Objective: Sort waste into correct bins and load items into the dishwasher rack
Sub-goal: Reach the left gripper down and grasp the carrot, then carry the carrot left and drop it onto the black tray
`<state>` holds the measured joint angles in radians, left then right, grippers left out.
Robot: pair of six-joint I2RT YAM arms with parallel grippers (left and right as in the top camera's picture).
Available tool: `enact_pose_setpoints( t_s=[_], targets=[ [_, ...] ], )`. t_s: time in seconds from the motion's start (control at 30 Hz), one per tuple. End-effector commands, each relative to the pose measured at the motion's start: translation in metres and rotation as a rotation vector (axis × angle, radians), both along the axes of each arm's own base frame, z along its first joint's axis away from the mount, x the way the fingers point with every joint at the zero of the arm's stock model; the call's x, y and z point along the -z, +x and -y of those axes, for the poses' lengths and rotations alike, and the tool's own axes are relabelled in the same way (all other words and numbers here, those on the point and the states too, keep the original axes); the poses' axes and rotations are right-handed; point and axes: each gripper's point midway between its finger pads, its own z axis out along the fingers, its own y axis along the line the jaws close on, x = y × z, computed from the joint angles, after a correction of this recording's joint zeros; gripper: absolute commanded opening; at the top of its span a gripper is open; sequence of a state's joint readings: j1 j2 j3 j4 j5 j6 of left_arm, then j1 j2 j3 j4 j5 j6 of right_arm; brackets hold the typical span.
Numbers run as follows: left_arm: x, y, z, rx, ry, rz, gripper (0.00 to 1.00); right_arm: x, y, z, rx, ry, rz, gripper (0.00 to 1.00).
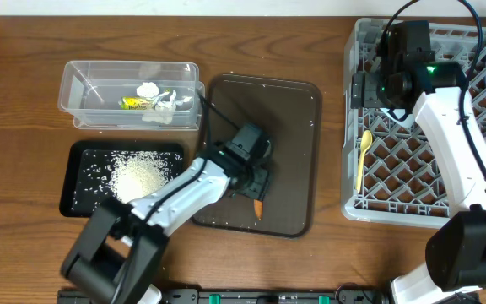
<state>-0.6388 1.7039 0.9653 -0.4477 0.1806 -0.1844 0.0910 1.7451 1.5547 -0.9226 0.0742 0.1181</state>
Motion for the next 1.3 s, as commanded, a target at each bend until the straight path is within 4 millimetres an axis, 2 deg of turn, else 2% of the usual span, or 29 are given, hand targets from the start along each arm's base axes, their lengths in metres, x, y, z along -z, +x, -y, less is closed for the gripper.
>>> enact_pose_setpoints(
  t_s=[0.0, 0.17, 0.47, 0.57, 0.77, 0.9, 1.0, 1.07, 1.2, 1.27],
  targets=[
    [0.014, -0.005, 0.001, 0.001, 0.020, -0.027, 0.65, 0.001, -0.001, 0.001, 0.000, 0.005, -0.007, 0.93],
    [0.012, 0.000, 0.007, 0.003, 0.001, -0.003, 0.65, 0.001, -0.001, 0.001, 0.000, 0.005, -0.009, 0.93],
    [0.021, 0.003, 0.011, 0.009, 0.004, 0.005, 0.64, 0.003, -0.006, 0.002, 0.000, 0.003, -0.031, 0.90],
    [0.021, 0.003, 0.011, 0.009, 0.004, 0.005, 0.49, 0.003, -0.006, 0.002, 0.000, 0.003, -0.031, 0.89],
    [0.021, 0.003, 0.011, 0.009, 0.003, 0.005, 0.27, 0.004, -0.007, 0.002, 0.000, 0.003, -0.033, 0.89],
    [0.018, 0.004, 0.009, 0.005, 0.004, 0.008, 0.19, 0.004, -0.008, 0.002, 0.000, 0.002, -0.037, 0.89],
    [0.009, 0.013, -0.003, -0.030, 0.028, 0.031, 0.14, 0.004, -0.008, 0.003, 0.001, -0.002, -0.039, 0.88],
    [-0.005, 0.022, -0.016, -0.073, 0.043, 0.055, 0.11, 0.004, -0.008, 0.003, 0.001, -0.002, -0.039, 0.88],
    [-0.046, 0.045, -0.051, -0.191, 0.011, 0.117, 0.11, 0.004, -0.008, 0.003, 0.002, -0.002, -0.039, 0.88],
    [-0.066, 0.055, -0.077, -0.268, -0.006, 0.153, 0.10, 0.004, -0.008, 0.003, 0.001, -0.002, -0.038, 0.88]
  ],
)
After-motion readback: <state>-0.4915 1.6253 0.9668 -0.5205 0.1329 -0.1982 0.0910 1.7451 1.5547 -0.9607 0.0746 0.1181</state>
